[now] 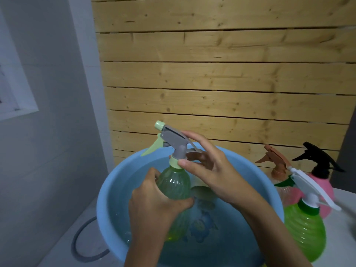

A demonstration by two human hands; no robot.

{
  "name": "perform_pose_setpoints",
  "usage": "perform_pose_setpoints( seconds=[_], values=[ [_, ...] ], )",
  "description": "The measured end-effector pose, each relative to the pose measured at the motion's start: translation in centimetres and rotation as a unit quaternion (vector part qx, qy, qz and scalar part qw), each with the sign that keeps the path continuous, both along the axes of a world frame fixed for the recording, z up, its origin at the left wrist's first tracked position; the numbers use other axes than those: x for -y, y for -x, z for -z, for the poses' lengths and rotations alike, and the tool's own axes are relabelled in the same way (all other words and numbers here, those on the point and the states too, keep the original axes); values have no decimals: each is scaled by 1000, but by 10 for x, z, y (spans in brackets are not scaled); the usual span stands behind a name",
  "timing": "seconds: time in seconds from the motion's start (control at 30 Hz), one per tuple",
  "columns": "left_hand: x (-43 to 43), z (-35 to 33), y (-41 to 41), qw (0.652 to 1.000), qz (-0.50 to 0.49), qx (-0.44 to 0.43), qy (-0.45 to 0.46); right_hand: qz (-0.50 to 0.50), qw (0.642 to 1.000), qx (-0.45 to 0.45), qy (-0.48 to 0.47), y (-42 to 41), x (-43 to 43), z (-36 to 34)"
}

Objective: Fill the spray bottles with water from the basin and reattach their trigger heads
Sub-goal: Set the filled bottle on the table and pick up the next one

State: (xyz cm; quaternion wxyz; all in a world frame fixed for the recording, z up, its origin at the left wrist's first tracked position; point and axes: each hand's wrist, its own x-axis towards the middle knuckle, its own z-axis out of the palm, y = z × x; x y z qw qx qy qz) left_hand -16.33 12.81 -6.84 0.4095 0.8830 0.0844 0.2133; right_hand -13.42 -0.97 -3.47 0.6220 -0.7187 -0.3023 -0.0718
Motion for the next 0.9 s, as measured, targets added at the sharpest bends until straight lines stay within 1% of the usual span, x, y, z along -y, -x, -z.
perform_pose_setpoints(
  seconds=[0.1, 0.23, 0.3, 0.37, 0.43, 0.53, 0.67, 0.73, 0.8, 0.87, 0.9],
  values=[
    [2, -2, 1, 1000, -4, -7, -5, 16, 999, 25, 29, -2, -1, -1],
    [4, -2, 2, 1000, 0, -1, 13, 94, 994, 46, 36, -7, -5, 1],
    [3, -1, 3, 1000, 1, 2, 9, 116, 993, 24, 19, -7, -9, 1],
    [3, -1, 2, 1000, 1, 5, 4, 117, 993, -5, 4, -5, -12, 1],
    [2, -1, 2, 1000, 1, 5, -2, 135, 991, -23, 7, -3, -14, 0],
    [2, -2, 3, 1000, 4, 1, -11, 200, 979, -21, 24, -2, -18, 0],
    [2, -4, 3, 1000, 7, -9, -4, 297, 954, -8, 42, 2, -30, 0],
    [3, -5, 4, 1000, 8, -13, 5, 323, 945, -9, 44, 6, -35, 0],
    [3, -6, 4, 1000, 4, -18, 13, 324, 944, 13, 57, 9, -38, 1],
    [2, -6, 3, 999, 0, -14, 31, 291, 954, 35, 65, 12, -37, 1],
    [1, -5, 3, 999, -3, -10, 43, 264, 962, 30, 66, 14, -36, 1]
  ],
)
